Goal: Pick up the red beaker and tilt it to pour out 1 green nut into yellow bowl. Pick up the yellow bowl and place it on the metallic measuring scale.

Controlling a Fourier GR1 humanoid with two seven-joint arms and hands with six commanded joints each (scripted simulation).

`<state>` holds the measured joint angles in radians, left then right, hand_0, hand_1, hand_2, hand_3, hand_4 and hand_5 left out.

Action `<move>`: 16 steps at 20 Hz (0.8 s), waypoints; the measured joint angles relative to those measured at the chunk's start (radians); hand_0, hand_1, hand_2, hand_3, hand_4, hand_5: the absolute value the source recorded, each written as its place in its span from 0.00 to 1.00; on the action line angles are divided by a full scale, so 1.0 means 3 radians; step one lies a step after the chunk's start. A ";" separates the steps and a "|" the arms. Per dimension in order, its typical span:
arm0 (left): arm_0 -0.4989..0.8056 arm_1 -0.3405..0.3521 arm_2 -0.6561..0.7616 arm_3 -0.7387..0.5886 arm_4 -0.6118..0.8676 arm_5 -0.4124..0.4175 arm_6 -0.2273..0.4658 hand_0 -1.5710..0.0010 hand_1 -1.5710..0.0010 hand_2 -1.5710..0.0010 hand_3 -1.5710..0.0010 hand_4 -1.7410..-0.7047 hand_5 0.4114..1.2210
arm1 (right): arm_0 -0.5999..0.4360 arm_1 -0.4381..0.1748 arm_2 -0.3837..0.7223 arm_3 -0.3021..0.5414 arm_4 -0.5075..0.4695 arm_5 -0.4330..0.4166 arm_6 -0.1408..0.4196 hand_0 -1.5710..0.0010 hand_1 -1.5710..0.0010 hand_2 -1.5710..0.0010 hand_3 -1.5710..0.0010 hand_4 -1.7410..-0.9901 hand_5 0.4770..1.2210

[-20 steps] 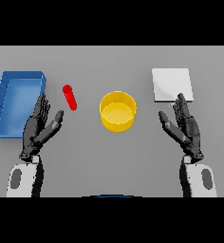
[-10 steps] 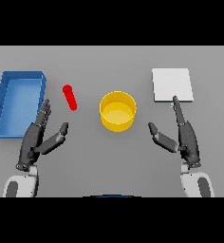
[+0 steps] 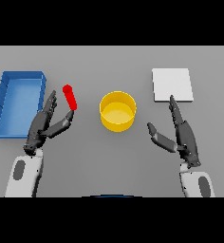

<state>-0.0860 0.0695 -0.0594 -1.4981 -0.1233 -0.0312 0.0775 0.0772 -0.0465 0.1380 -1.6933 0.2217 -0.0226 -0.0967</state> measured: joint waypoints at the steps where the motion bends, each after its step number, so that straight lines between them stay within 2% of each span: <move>1: -0.0117 0.0018 0.0030 0.0144 -0.0010 -0.0006 -0.0030 1.00 1.00 1.00 1.00 0.54 0.29 | 0.0019 0.0011 -0.0002 -0.0015 -0.0011 -0.0003 0.0023 1.00 1.00 1.00 1.00 0.69 0.20; 3: -0.0360 0.0031 0.0093 0.0511 -0.0048 0.0007 -0.0079 1.00 1.00 1.00 1.00 0.54 0.28 | 0.0037 -0.0020 -0.0028 -0.0028 -0.0046 0.0021 0.0016 1.00 1.00 1.00 1.00 0.68 0.20; 5: -0.0465 0.0030 0.0112 0.0662 -0.0037 -0.0028 -0.0255 1.00 1.00 1.00 1.00 0.54 0.28 | 0.0003 -0.0017 -0.0047 0.0015 -0.0062 0.0019 0.0030 1.00 1.00 1.00 1.00 0.68 0.20; 9: -0.0761 0.0029 0.0150 0.0986 -0.0087 -0.0003 -0.0379 1.00 1.00 1.00 1.00 0.52 0.30 | 0.0014 -0.0011 -0.0015 -0.0018 -0.0018 0.0010 -0.0002 1.00 1.00 1.00 1.00 0.68 0.20; 11: -0.0916 0.0028 0.0157 0.1131 -0.0148 0.0049 -0.0336 1.00 1.00 1.00 1.00 0.53 0.31 | 0.0024 -0.0024 -0.0028 -0.0044 -0.0040 0.0020 0.0013 1.00 1.00 1.00 1.00 0.69 0.21; 13: -0.1012 0.0013 0.0172 0.1306 -0.0179 0.0076 -0.0359 1.00 1.00 1.00 1.00 0.53 0.31 | 0.0024 0.0004 -0.0016 -0.0025 -0.0042 0.0020 0.0052 1.00 1.00 1.00 1.00 0.68 0.21; 16: -0.1138 -0.0028 0.0200 0.1515 -0.0218 0.0154 -0.0437 1.00 1.00 1.00 1.00 0.52 0.32 | 0.0077 0.0010 -0.0018 -0.0038 -0.0053 0.0020 0.0011 1.00 1.00 1.00 1.00 0.67 0.22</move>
<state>-0.4274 0.0612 0.0004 -1.0438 -0.1888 0.0152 -0.0535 0.1001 -0.0435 0.1326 -1.7047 0.2057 -0.0166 -0.0933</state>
